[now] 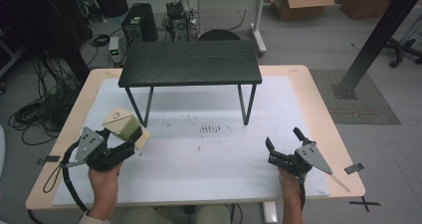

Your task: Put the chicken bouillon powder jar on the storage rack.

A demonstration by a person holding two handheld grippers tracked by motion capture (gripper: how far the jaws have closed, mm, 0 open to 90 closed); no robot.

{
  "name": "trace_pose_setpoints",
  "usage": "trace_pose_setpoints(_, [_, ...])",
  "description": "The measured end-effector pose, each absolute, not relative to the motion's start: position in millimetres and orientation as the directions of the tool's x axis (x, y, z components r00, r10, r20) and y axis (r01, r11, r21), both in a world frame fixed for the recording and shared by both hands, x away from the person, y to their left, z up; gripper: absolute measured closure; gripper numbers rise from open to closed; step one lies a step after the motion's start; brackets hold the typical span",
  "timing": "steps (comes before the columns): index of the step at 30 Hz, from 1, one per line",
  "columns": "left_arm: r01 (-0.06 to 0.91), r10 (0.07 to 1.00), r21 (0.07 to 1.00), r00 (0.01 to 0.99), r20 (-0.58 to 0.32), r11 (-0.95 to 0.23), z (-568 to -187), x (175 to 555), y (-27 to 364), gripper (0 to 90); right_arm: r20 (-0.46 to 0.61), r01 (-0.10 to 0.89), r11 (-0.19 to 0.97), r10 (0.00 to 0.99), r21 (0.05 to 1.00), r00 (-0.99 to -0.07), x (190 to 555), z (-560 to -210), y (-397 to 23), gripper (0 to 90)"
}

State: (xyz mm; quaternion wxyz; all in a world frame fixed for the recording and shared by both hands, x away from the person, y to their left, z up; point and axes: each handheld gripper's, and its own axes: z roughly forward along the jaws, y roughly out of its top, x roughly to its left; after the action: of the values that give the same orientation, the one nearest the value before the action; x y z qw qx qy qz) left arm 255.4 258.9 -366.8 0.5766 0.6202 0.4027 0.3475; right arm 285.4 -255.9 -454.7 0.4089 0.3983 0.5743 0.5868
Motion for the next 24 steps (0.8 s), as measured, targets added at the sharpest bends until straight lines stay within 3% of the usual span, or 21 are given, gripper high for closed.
trace_pose_setpoints(24, [0.036, 0.85, 0.999, 0.526, -0.038, 0.022, -288.0, 259.6, 239.9, 29.0, 0.0, -0.019, -0.008, 0.937, 1.0, -0.35, 285.7, -454.6, -256.1, 0.0])
